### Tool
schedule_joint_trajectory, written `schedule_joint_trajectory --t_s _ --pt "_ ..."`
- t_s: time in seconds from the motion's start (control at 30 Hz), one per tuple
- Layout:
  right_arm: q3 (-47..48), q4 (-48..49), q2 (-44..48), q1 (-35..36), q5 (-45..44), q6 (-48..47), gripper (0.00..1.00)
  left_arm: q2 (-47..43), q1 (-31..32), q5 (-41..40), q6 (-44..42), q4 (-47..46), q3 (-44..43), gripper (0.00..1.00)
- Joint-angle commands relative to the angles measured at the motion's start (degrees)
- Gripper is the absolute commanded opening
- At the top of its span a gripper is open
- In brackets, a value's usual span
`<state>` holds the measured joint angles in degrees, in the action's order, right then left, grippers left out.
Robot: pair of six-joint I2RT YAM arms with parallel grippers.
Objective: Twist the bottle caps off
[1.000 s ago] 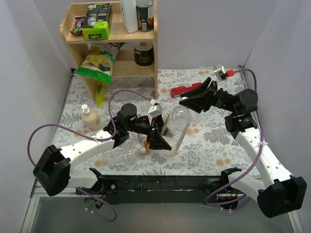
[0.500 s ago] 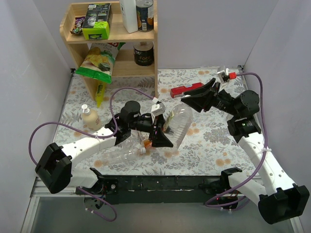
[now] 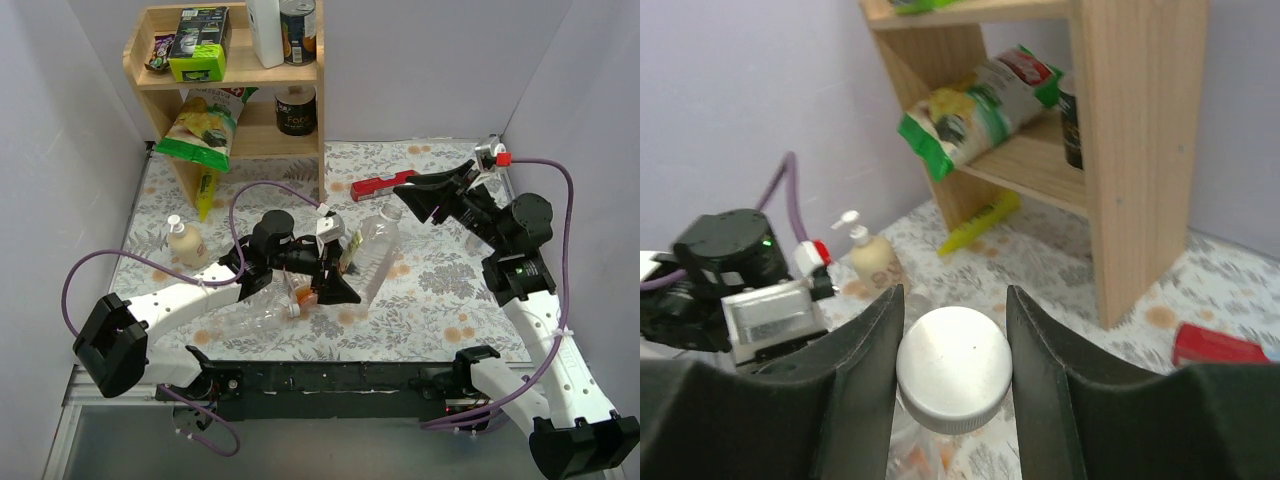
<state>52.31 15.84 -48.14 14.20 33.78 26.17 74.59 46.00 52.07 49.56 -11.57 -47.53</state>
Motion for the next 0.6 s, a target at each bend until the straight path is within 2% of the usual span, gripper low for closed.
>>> schedule_joint_trajectory --t_s 0.0,0.07,0.2,0.27,0.37,0.57 --pt "6.55 -14.58 -0.64 -0.4 -13.86 -5.86 0.01 -2.77 -0.47 -12.33 -1.4 1.55 -1.95 0.19" --pt "8.41 -22.81 -0.9 -0.31 -22.21 -9.71 0.01 -3.39 -1.95 -17.52 -0.61 1.64 -1.61 0.19" --pt "9.56 -30.32 -2.04 -0.31 -32.69 -13.77 0.01 -5.5 -5.39 -25.69 1.85 0.59 -0.55 0.2" --pt "6.23 -29.82 -3.01 -0.4 -35.43 -13.43 0.01 -6.82 -5.83 -31.64 0.72 1.55 -0.37 0.21" --pt "-0.27 -25.52 -5.47 -0.31 -34.49 -11.32 0.01 -8.14 -5.83 -36.59 -1.13 2.78 -0.37 0.22" --pt "-8.01 -16.9 -16.36 -0.31 -38.69 -9.65 0.01 -8.05 -5.83 -37.13 -2.36 3.4 -0.64 0.24"
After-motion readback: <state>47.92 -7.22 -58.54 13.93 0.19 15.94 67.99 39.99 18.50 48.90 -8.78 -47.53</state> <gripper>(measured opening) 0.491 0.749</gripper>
